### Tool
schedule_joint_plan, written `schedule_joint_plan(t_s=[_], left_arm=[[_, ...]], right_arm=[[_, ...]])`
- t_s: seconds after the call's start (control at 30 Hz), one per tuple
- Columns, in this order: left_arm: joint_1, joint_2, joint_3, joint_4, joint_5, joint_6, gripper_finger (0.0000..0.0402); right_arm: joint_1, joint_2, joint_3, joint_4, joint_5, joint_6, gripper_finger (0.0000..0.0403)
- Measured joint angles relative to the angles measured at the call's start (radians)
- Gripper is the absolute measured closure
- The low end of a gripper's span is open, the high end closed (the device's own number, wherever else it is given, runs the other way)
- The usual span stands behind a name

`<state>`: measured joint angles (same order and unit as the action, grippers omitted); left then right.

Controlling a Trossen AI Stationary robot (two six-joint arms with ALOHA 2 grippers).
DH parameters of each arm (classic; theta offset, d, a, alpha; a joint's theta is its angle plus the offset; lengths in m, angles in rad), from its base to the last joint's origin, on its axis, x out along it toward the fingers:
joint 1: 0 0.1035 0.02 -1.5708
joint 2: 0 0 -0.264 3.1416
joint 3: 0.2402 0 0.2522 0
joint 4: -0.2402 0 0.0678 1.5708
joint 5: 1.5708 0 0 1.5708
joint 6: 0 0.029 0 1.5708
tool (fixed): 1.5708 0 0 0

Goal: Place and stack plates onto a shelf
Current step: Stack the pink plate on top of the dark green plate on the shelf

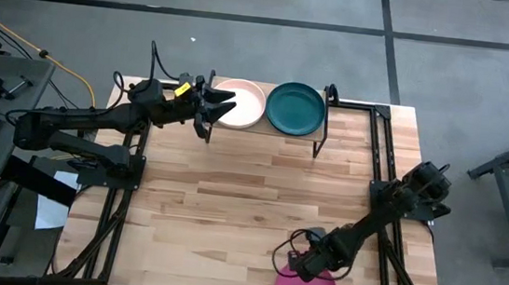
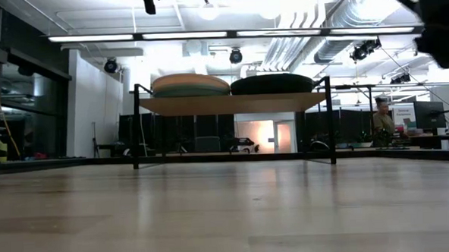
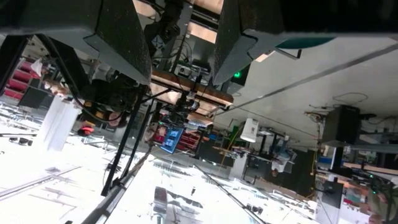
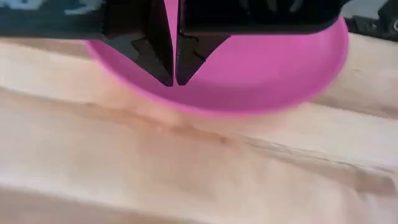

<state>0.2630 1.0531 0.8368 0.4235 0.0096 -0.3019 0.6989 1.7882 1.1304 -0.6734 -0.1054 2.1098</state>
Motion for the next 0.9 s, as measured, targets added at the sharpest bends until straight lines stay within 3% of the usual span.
schedule_joint_plan(t_s=[0.6,0.73,0.9], left_arm=[[0.000,0.000,0.000,0.000,-0.008,-0.010,0.0241],[0.000,0.000,0.000,0.000,-0.043,-0.009,0.0241],[0.000,0.000,0.000,0.000,-0.044,-0.010,0.0241]], right_arm=[[-0.181,-0.011,0.000,-0.294,0.183,-0.181,0.0403],[-0.234,-0.061,0.000,-0.389,0.232,-0.283,0.0403],[-0.270,-0.203,-0.001,-0.461,0.372,-0.390,0.0403]])
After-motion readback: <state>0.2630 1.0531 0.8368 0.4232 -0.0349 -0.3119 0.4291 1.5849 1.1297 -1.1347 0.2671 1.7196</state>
